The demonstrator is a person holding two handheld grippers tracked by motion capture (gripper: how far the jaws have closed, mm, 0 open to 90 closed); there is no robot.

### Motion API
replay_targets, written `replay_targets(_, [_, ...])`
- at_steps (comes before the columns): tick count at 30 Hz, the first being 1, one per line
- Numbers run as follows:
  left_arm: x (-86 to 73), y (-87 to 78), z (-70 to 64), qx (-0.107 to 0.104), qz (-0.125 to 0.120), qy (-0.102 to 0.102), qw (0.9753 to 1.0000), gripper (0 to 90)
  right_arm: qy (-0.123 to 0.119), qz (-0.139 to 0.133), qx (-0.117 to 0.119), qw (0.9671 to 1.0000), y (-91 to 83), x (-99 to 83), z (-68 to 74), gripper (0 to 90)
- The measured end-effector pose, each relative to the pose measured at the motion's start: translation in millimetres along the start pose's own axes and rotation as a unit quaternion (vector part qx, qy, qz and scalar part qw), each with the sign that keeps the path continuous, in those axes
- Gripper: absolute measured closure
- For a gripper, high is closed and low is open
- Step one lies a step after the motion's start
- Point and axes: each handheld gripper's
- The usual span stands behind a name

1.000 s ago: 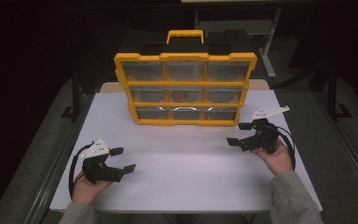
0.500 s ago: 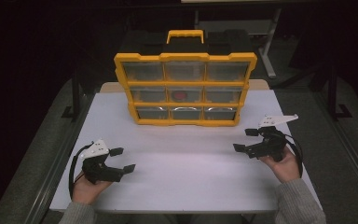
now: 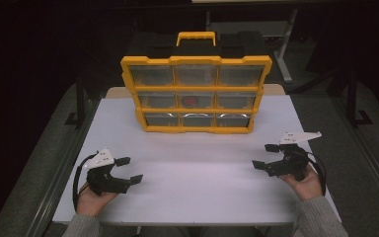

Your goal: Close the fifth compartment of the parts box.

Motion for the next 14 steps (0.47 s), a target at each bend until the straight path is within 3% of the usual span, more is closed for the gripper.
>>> replay_targets(14, [-6.1, 7.0, 2.9, -0.006, 0.014, -0.004, 0.9999, 17.0, 0.008, -0.001, -0.011, 0.9999, -6.1, -16.9, -5.3, 13.7])
Point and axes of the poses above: each handheld gripper's, and its own axes: y roughly forward along the jaws, x roughly out of its top, z roughly to its left, and after that the axes turned 15 degrees about -x, right-handed
